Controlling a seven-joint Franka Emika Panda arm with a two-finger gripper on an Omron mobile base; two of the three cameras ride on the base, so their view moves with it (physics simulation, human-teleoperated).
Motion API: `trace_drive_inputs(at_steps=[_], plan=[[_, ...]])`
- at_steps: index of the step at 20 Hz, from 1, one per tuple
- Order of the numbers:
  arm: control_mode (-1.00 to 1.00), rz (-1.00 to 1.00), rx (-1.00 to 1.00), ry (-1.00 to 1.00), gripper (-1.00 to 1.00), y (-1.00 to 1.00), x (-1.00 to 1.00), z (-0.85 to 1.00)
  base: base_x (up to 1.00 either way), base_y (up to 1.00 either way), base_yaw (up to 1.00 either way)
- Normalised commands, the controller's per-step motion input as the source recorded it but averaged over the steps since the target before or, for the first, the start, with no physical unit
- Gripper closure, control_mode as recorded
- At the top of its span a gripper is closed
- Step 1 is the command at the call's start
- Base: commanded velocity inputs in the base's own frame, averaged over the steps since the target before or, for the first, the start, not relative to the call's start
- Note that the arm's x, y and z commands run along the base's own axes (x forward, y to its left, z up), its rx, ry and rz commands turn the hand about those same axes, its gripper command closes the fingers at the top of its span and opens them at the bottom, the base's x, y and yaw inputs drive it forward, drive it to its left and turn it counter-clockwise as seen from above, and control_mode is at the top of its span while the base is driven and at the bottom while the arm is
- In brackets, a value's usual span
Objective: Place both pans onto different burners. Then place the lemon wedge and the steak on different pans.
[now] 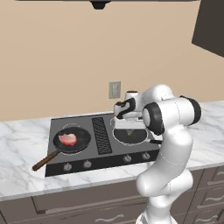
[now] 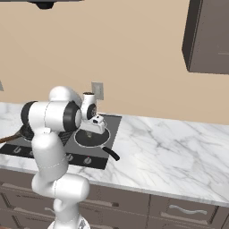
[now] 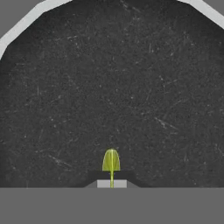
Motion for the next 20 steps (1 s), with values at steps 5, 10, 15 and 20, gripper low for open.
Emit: trace_drive_inputs(at_steps=[5, 10, 15, 20], plan=[[-1.0, 0.0, 0.0, 0.0, 1.0, 0.0, 0.07, -0.24, 0.0, 0.0, 0.0], [-1.0, 0.0, 0.0, 0.0, -1.0, 0.0, 0.04, -0.16, 0.0, 0.0, 0.0], [-1.0, 0.0, 0.0, 0.0, -1.0, 0.0, 0.07, -0.02, 0.0, 0.0, 0.0], [-1.0, 0.0, 0.01, 0.0, -1.0, 0.0, 0.01, 0.1, 0.0, 0.0, 0.0]])
